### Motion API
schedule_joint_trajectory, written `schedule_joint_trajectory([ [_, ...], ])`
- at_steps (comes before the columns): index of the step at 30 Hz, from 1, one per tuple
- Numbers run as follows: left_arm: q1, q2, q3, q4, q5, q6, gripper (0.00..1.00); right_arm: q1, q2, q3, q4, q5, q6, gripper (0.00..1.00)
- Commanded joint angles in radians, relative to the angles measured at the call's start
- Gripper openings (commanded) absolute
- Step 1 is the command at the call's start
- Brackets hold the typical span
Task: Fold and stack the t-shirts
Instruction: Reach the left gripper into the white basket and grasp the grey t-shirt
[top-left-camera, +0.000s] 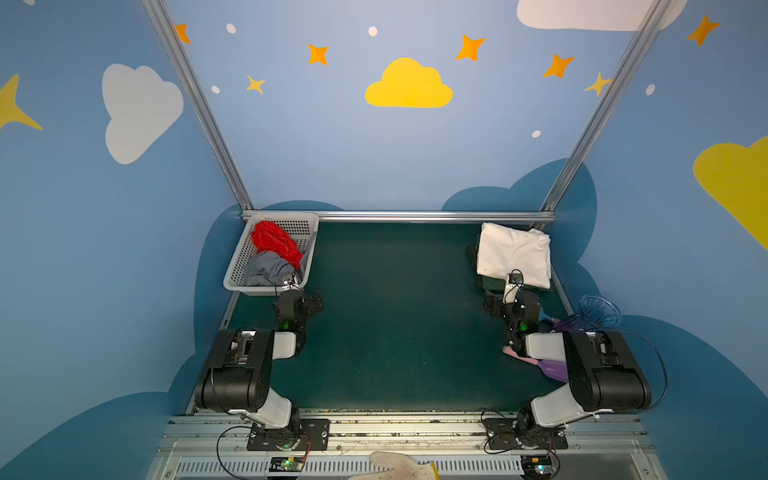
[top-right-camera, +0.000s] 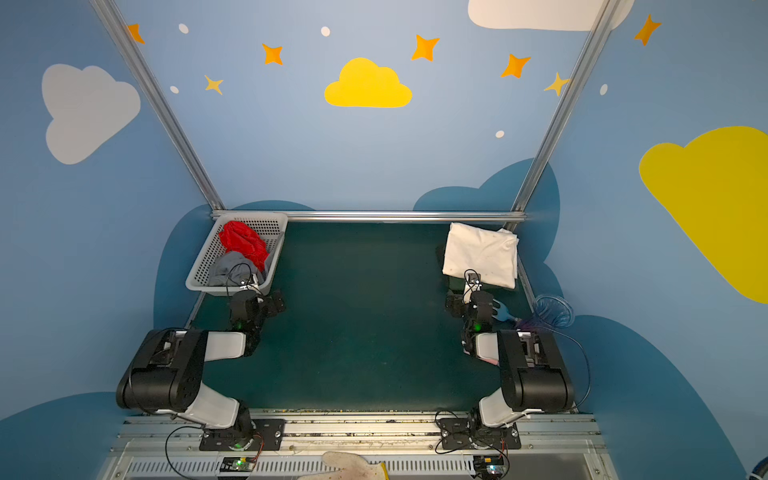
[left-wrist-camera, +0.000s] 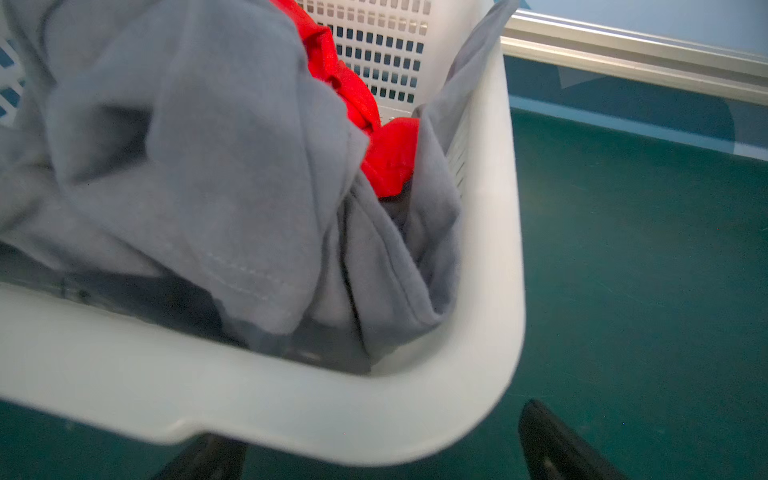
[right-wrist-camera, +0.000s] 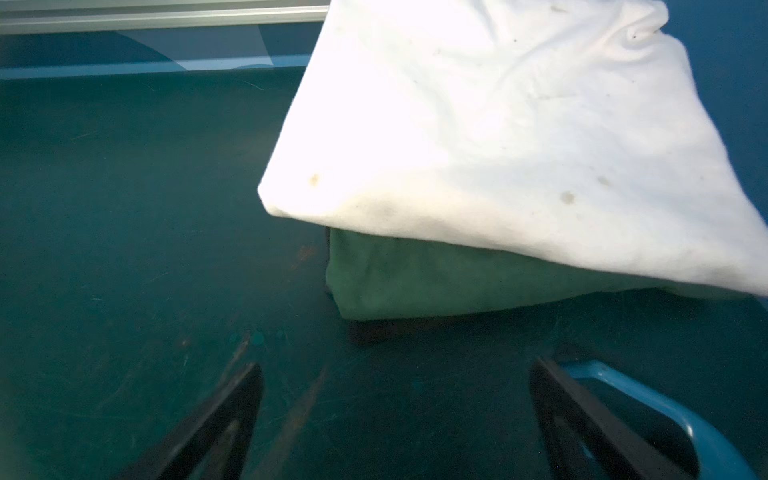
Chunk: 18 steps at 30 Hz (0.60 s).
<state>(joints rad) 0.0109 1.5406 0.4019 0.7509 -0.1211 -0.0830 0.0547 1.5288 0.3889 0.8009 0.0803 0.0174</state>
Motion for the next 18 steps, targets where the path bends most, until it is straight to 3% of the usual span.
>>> schedule_joint_trajectory([
  [1,0.0,-0.018,0.014,-0.001,0.002,0.002,1.0,-0.001,-0.016,0.016,-0.009,-0.011,-0.011,0.98],
  [18,0.004,-0.016,0.021,-0.01,0.011,0.002,1.0,-0.007,-0.012,0.024,-0.02,-0.022,-0.008,0.98],
])
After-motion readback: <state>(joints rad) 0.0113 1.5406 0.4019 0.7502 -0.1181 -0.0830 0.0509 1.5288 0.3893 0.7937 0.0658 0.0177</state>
